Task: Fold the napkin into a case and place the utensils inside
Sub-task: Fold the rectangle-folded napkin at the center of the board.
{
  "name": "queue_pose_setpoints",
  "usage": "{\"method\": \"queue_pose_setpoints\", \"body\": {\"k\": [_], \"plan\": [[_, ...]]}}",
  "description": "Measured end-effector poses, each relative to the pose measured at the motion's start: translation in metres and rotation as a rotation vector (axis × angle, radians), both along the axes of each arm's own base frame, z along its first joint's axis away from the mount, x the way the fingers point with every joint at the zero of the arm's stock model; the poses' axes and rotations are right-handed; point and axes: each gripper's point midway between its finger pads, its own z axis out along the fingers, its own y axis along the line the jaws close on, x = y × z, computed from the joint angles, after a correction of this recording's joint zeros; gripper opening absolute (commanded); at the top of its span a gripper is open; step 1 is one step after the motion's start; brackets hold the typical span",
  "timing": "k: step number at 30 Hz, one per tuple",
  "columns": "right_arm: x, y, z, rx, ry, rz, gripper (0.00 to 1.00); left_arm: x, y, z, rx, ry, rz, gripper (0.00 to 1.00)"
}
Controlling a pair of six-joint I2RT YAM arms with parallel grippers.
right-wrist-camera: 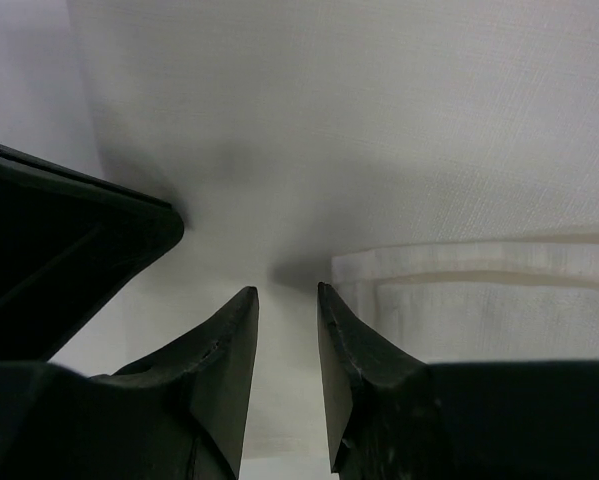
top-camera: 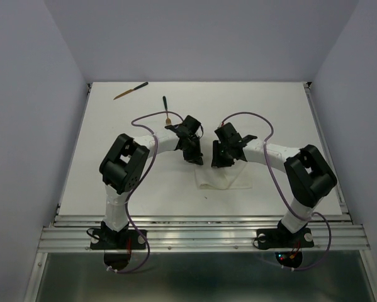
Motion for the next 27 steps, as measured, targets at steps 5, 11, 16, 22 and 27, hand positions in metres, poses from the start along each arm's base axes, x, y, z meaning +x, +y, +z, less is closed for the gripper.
{"method": "queue_pose_setpoints", "body": {"k": [5, 11, 16, 22, 27], "plan": [[-0.002, -0.013, -0.007, -0.077, 0.004, -0.030, 0.36, 0.001, 0.001, -0.001, 0.007, -0.010, -0.013, 0.19], [-0.007, -0.048, -0.012, -0.219, -0.011, -0.114, 0.36, 0.001, 0.002, -0.001, 0.009, -0.016, -0.023, 0.19], [-0.025, -0.079, -0.004, -0.299, -0.019, -0.178, 0.36, 0.002, 0.003, -0.001, 0.007, -0.015, -0.024, 0.19], [-0.037, -0.103, 0.011, -0.363, -0.033, -0.240, 0.36, 0.003, 0.004, 0.000, 0.005, -0.015, -0.024, 0.19], [-0.043, -0.115, 0.030, -0.376, -0.061, -0.277, 0.38, 0.004, 0.005, 0.000, 0.005, -0.015, -0.021, 0.19]]}}
